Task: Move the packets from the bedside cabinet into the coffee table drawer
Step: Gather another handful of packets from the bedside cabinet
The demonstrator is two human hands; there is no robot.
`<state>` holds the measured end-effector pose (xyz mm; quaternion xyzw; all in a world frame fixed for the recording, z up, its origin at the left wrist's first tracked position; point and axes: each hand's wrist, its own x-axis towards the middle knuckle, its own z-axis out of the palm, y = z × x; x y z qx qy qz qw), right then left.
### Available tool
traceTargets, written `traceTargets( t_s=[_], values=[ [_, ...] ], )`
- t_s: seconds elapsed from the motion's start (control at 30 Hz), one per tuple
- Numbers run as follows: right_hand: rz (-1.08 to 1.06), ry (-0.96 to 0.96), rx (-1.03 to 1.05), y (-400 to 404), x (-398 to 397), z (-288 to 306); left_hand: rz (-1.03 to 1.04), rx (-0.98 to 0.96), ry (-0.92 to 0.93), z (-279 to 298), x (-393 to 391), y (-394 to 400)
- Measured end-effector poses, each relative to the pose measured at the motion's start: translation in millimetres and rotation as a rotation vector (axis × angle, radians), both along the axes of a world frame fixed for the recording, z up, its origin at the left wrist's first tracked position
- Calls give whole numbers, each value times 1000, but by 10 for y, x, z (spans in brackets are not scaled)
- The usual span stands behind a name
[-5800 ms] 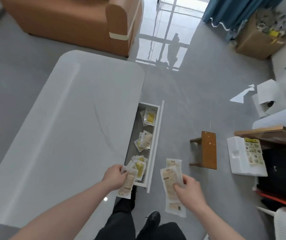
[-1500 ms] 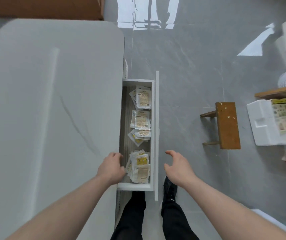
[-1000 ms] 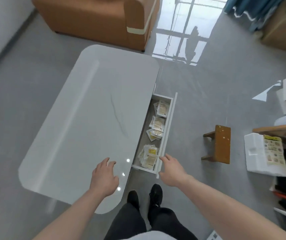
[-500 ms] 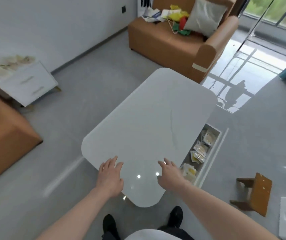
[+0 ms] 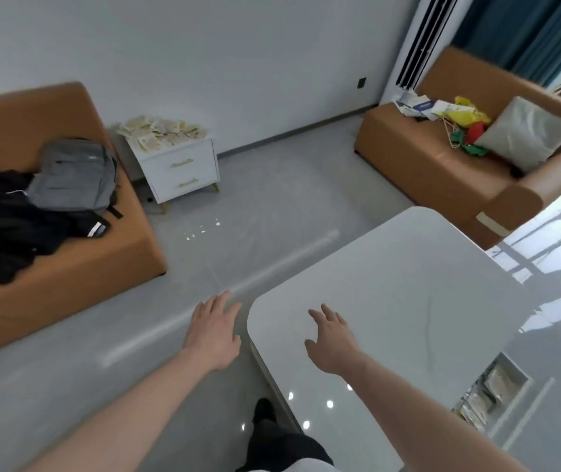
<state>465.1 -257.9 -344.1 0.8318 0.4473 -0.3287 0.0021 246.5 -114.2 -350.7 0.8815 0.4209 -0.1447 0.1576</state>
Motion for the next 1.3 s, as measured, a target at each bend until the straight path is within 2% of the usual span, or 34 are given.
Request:
traceTargets(
  t_s=[0.53, 0.83, 1.07, 1.3],
  values=[
    [283, -37, 83, 3352, 264, 290, 185, 151, -42, 401, 1, 2789],
    [412, -74, 98, 5169, 215, 380, 273, 126, -33, 331, -170, 4292],
    [310, -48, 90, 6652, 247, 263, 208, 105, -42, 266, -152, 5949],
    [199, -45, 101, 7671, 474, 224, 109, 97, -7, 218, 161, 7376]
  ],
)
